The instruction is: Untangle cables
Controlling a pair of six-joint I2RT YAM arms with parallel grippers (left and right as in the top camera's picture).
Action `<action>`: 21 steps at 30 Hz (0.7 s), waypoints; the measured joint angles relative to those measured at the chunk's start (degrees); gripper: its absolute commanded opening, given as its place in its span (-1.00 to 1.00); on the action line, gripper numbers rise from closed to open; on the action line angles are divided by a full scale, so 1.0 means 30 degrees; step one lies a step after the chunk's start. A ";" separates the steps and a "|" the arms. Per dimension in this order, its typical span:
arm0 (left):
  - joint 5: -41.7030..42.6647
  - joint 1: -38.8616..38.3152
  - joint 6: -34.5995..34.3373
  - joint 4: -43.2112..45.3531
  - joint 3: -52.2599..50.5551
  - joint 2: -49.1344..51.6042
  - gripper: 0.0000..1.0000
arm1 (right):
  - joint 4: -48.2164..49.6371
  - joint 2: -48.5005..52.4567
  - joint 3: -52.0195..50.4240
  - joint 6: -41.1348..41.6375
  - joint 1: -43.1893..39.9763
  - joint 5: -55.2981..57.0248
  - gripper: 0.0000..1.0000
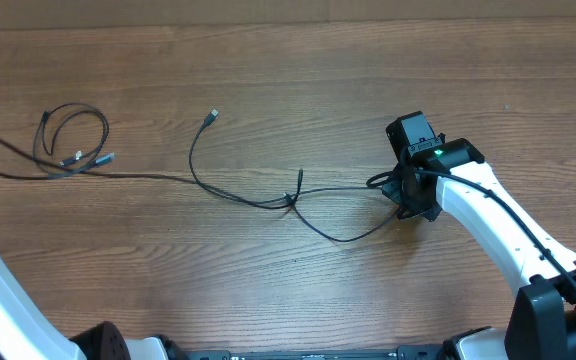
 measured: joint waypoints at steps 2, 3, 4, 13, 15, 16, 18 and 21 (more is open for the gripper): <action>-0.0022 0.0699 -0.1078 -0.0197 0.0000 0.0306 -0.92 | 0.0000 0.0000 0.0000 0.0000 0.0000 0.0000 -0.92; -0.0015 0.1013 -0.1545 -0.0321 0.0000 0.0474 -0.91 | 0.0007 0.0000 0.0000 0.0022 0.0000 0.0007 -0.92; 0.0015 0.1348 -0.1945 -0.0408 0.0000 0.0678 -0.92 | -0.0007 0.0000 0.0000 0.0000 0.0000 0.0007 -0.92; 0.2790 0.3672 -0.3402 -0.1953 0.0007 0.3402 -0.91 | -0.0007 0.0000 0.0000 0.0015 0.0000 0.0000 -0.93; 0.3504 0.3730 -0.3381 -0.2259 0.0007 0.4116 -0.92 | 0.0000 0.0000 0.0000 0.0007 0.0000 0.0007 -0.92; 0.3796 0.3730 -0.3337 -0.2331 0.0007 0.4488 -0.92 | -0.0007 0.0000 0.0000 0.0015 0.0000 0.0007 -0.93; 0.4160 0.3730 -0.3228 -0.2390 0.0007 0.5100 -0.91 | -0.0007 0.0000 0.0000 0.0007 0.0000 0.0000 -0.93; 0.4568 0.3730 -0.2856 -0.2412 0.0007 0.5931 0.18 | -0.0022 0.0000 0.0000 0.0015 0.0000 0.0015 -0.93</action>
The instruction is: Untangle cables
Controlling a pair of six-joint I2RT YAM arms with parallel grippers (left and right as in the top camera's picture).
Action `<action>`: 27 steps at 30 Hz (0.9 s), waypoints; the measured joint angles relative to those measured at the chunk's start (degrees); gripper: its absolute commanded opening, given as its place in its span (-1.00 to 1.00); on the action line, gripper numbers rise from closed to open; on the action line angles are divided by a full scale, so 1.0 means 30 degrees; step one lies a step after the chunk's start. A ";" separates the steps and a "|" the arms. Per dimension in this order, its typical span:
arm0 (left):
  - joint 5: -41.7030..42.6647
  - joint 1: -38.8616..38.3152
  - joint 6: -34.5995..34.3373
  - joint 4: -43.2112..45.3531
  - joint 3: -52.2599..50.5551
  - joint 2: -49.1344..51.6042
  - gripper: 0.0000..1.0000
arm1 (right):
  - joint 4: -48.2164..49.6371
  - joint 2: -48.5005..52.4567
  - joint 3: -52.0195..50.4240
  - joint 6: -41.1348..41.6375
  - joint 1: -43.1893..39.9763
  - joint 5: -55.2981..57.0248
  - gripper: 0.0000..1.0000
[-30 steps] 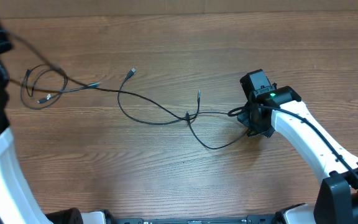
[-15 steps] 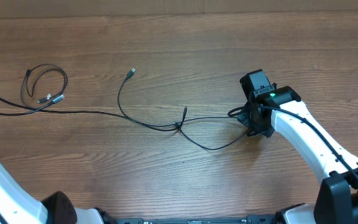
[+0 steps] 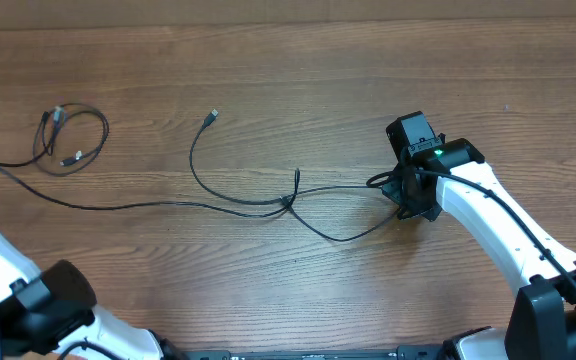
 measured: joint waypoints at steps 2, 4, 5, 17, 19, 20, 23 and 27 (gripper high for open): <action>0.0393 0.0000 0.0335 -0.0073 0.0000 0.0444 0.73 | 0.0000 0.0000 0.0000 0.0000 0.0000 0.0000 -0.93; 0.1064 0.0000 0.0546 -0.0248 0.0000 0.0765 0.89 | 0.0000 0.0000 0.0000 0.0000 0.0000 -0.0007 -0.93; 0.1428 0.0000 0.0641 -0.0379 0.0000 0.0889 0.90 | 0.0000 0.0000 0.0000 0.0000 0.0000 -0.0007 -0.92; 0.6965 -0.2929 0.2820 -0.1770 0.0000 0.1078 0.91 | 0.0022 0.0000 0.0000 -0.0007 0.0000 -0.0015 -0.92; 0.7227 -0.4320 0.3730 -0.2113 0.0000 0.1107 0.92 | 0.0015 0.0000 0.0000 -0.0007 0.0000 -0.0022 -0.93; 0.7410 -0.5129 0.4371 -0.2361 0.0000 0.1129 0.93 | 0.0000 0.0000 0.0000 -0.0007 0.0000 -0.0022 -0.92; 0.8058 -0.7497 0.6513 -0.2732 0.0000 0.1290 0.92 | 0.0015 0.0000 0.0000 -0.0007 0.0000 -0.0029 -0.92; 0.8495 -1.0185 0.8655 -0.3417 -0.0007 0.1668 0.84 | 0.0000 0.0000 0.0000 -0.0007 0.0000 -0.0022 -0.93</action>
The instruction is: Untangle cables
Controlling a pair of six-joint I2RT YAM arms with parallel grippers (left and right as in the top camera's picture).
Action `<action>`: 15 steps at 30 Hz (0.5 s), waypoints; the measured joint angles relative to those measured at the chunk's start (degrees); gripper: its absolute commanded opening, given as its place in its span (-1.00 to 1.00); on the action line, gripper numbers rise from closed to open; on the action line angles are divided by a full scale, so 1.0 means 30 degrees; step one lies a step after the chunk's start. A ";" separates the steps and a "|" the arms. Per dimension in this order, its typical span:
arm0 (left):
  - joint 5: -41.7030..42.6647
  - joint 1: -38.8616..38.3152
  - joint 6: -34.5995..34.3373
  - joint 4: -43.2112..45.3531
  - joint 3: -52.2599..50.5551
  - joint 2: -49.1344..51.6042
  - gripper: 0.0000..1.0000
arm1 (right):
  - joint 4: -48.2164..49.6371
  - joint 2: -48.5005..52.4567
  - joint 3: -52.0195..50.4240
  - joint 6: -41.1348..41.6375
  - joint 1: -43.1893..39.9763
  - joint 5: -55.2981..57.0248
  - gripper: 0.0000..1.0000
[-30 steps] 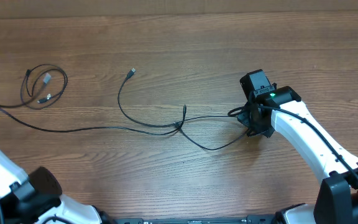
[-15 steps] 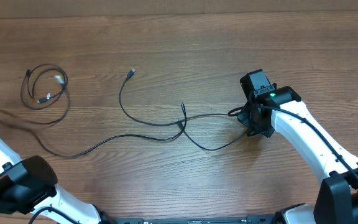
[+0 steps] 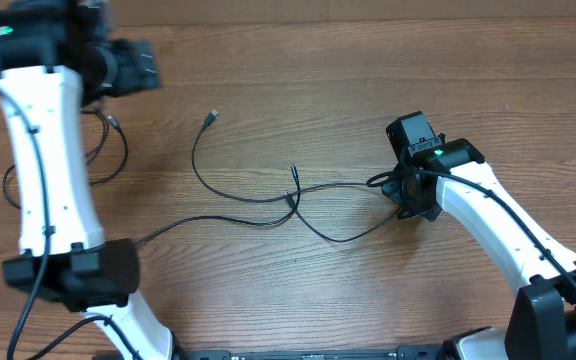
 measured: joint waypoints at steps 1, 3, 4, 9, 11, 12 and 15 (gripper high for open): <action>0.0058 -0.0641 0.0423 -0.0197 0.0000 0.0160 0.79 | -0.0007 0.0000 0.0000 -0.0007 0.0000 0.0007 -0.93; 0.0138 -0.1865 0.1173 -0.0619 0.0000 0.0583 0.75 | -0.0015 0.0000 0.0000 -0.0007 0.0000 0.0000 -0.93; 0.0182 -0.2441 0.1443 -0.0933 0.0000 0.0889 0.72 | -0.0015 0.0000 0.0000 0.0007 0.0000 0.0000 -0.93; 0.0175 -0.4692 0.2171 -0.2572 -0.0015 0.2645 0.59 | -0.0029 0.0000 0.0000 0.0007 0.0000 0.0007 -0.93; 0.0168 -0.5362 0.2200 -0.2696 -0.0306 0.3147 0.60 | -0.0044 0.0000 0.0000 -0.0007 0.0000 0.0007 -0.93; 0.0168 -0.5646 0.2200 -0.2703 -0.0517 0.3315 0.59 | -0.0036 0.0000 0.0000 -0.0007 0.0000 0.0000 -0.92; 0.0102 -0.6521 0.2193 -0.2732 -0.1603 0.3395 0.60 | -0.0036 0.0000 0.0000 0.0000 0.0000 0.0000 -0.92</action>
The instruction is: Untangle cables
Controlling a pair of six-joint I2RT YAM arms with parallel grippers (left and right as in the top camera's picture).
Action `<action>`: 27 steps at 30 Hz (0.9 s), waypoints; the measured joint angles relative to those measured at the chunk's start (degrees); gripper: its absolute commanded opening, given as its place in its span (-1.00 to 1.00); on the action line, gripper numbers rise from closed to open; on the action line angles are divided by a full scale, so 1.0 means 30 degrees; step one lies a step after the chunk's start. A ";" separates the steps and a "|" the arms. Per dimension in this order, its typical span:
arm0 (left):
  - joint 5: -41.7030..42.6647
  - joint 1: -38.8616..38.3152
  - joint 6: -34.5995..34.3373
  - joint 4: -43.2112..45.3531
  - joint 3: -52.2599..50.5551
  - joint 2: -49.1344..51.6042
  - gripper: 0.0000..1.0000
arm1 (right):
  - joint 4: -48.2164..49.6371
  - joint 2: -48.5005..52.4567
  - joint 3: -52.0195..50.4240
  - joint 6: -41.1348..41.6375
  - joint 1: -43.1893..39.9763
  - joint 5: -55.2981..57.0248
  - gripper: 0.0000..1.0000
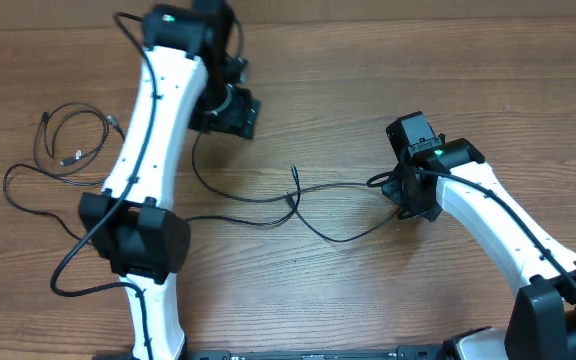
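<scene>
Two thin black cables cross at a knot (pixel 289 199) in the middle of the wooden table. One cable (pixel 208 185) curves up from the knot toward my left gripper (pixel 236 112), which hovers over that cable's free end; its fingers do not show clearly. The other cable (pixel 230 217) runs left to a small coil (pixel 72 136) with plugs. Right of the knot the strands (pixel 340 238) lead into my right gripper (pixel 406 196), which sits low on the table, apparently shut on them. A short cable end (pixel 294 173) sticks up from the knot.
My left arm (pixel 153 120) stretches from the lower left across the table and covers part of the cable. A slack loop (pixel 10 185) lies near the left edge. The right arm (pixel 498 230) comes in from the lower right.
My left arm has swung from the upper left, above the coil, to the middle left, over the free plug end of the curved cable. The right arm and the knot have not moved.
At first the left arm was almost out of view and a cable ran straight from the coil to the knot. That cable then sagged, and later lay in loops by the coil with the left gripper above it. The right gripper stayed on the right ends throughout.
</scene>
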 measured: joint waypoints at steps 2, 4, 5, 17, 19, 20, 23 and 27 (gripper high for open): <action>-0.0175 -0.0583 -0.0073 -0.0015 -0.1268 -0.0211 0.60 | -0.0007 0.0000 0.0000 -0.0015 0.0000 0.0000 -0.93; -0.0423 -0.1035 -0.0299 0.0000 -0.2543 -0.0452 0.59 | -0.0022 0.0000 0.0000 -0.0007 0.0000 0.0000 -0.93; -0.0597 -0.1290 -0.0474 0.0189 -0.3366 -0.0656 0.59 | -0.0022 0.0000 0.0000 -0.0007 0.0000 0.0000 -0.93; -0.1042 -0.4357 -0.0911 0.7227 -1.2014 -0.2404 0.68 | -0.0007 0.0000 0.0000 -0.0015 0.0000 -0.0022 -0.93; -0.1078 -0.4772 -0.0845 0.7890 -1.2990 -0.2404 0.68 | -0.0007 0.0000 0.0000 -0.0015 0.0000 -0.0015 -0.93; -0.1086 -0.5064 -0.0765 0.8386 -1.3566 -0.2419 0.70 | -0.0007 0.0000 0.0000 -0.0007 0.0000 -0.0022 -0.93; -0.1246 -0.5515 -0.0466 1.0258 -1.5030 -0.2492 0.70 | 0.0073 0.0000 0.0000 0.0000 0.0000 -0.0022 -0.93; -0.1647 -0.5646 -0.0423 1.1890 -1.6874 -0.2499 0.61 | 0.0080 0.0000 0.0000 -0.0007 0.0000 -0.0022 -0.92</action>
